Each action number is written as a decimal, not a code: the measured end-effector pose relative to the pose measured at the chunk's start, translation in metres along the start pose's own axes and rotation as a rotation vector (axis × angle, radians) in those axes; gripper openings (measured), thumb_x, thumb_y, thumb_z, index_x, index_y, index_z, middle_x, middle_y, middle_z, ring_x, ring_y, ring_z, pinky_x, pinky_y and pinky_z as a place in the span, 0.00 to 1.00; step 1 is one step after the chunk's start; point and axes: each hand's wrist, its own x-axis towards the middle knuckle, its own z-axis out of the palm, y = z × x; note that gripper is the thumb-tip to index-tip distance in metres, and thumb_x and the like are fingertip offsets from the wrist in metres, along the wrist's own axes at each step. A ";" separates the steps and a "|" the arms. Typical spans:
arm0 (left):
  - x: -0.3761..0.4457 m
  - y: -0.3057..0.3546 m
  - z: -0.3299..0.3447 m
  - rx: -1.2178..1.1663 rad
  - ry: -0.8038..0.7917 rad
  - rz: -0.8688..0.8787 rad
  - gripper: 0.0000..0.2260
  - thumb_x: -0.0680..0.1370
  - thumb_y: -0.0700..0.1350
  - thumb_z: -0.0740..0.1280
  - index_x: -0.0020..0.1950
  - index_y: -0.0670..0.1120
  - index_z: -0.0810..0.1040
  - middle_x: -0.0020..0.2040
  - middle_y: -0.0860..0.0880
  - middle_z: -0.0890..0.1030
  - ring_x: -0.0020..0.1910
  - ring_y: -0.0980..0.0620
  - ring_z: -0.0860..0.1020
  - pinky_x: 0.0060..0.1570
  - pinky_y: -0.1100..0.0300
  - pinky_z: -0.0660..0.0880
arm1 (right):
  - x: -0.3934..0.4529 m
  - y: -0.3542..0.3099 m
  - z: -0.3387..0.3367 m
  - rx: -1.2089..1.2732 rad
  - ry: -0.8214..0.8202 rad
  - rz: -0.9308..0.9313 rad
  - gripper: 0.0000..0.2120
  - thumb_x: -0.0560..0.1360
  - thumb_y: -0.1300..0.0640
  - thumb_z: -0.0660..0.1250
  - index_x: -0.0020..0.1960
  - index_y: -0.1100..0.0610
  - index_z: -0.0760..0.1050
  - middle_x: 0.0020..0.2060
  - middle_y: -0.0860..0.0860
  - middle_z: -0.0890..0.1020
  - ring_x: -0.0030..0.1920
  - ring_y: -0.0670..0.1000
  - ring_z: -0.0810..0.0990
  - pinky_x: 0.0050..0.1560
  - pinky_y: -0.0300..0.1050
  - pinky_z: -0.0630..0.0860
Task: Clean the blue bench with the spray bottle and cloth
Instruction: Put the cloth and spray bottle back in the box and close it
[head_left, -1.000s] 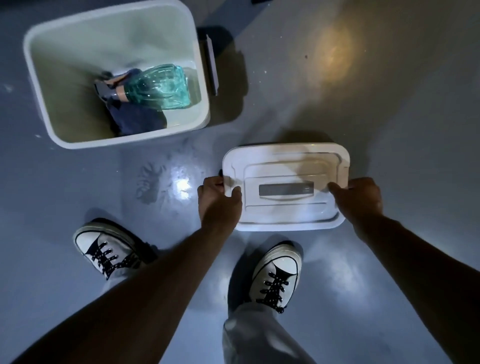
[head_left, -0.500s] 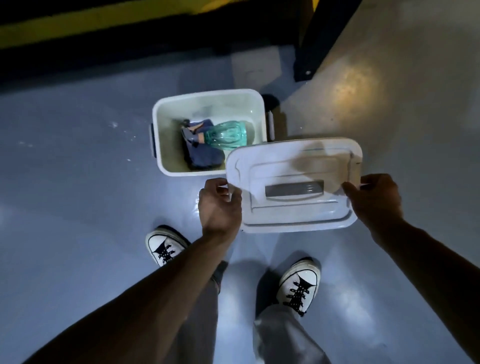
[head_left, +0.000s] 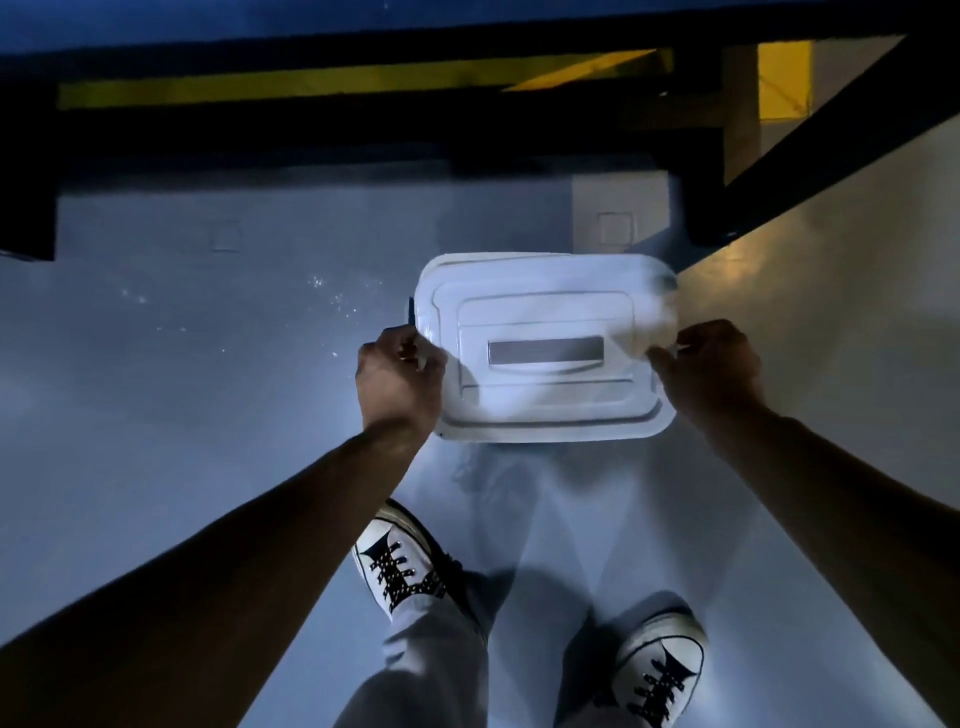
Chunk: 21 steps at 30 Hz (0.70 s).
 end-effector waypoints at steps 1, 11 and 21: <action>0.009 -0.002 0.002 0.005 -0.007 0.008 0.08 0.74 0.48 0.70 0.52 0.49 0.85 0.48 0.48 0.86 0.48 0.48 0.83 0.47 0.61 0.75 | 0.005 -0.006 0.004 -0.025 0.003 -0.009 0.20 0.75 0.50 0.75 0.62 0.60 0.79 0.57 0.58 0.84 0.55 0.60 0.83 0.49 0.44 0.71; 0.052 -0.013 0.023 0.025 -0.103 0.029 0.04 0.77 0.45 0.70 0.47 0.46 0.83 0.45 0.43 0.83 0.44 0.45 0.81 0.40 0.65 0.68 | 0.030 -0.010 0.030 -0.224 -0.032 -0.049 0.15 0.78 0.50 0.71 0.52 0.62 0.83 0.51 0.59 0.85 0.53 0.61 0.83 0.45 0.42 0.67; 0.057 -0.004 0.012 0.059 -0.142 -0.042 0.15 0.73 0.49 0.76 0.59 0.52 0.81 0.61 0.45 0.79 0.56 0.43 0.82 0.56 0.49 0.80 | 0.023 -0.011 0.025 -0.178 -0.063 -0.019 0.18 0.74 0.45 0.75 0.53 0.58 0.82 0.48 0.55 0.87 0.48 0.57 0.85 0.49 0.47 0.78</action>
